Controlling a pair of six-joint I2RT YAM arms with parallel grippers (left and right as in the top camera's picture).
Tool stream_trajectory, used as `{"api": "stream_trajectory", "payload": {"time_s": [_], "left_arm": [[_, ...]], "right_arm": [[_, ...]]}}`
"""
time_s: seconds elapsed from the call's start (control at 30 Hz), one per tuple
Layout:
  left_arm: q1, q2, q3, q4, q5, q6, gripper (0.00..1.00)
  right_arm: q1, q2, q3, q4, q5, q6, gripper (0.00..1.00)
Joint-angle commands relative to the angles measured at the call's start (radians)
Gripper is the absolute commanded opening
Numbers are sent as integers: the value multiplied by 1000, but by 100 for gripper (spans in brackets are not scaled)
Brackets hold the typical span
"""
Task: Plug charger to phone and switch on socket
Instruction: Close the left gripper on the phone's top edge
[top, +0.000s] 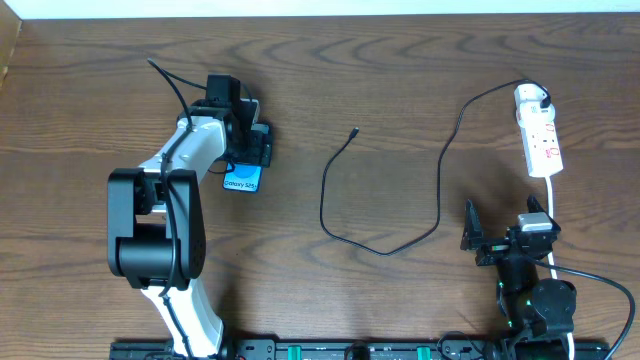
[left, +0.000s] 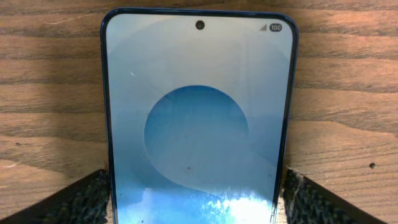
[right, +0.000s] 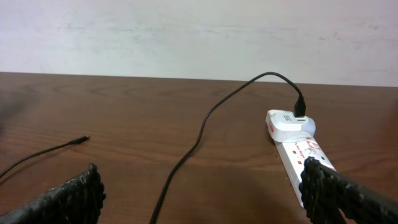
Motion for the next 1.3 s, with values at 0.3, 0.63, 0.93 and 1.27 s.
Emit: {"api": "stream_trajectory", "payload": {"time_s": [0.3, 0.63, 0.93, 1.27], "left_arm": [[-16, 37, 3, -24, 14, 1, 79], [-16, 37, 3, -23, 13, 2, 79], [-16, 37, 3, -23, 13, 2, 79], [-16, 37, 3, -19, 18, 1, 79]], "right_arm": [[-6, -6, -2, -4, 2, 11, 99], [-6, -6, -2, -4, 2, 11, 99], [-6, -6, -2, -4, 2, 11, 99], [-6, -6, -2, -4, 2, 11, 99]]}}
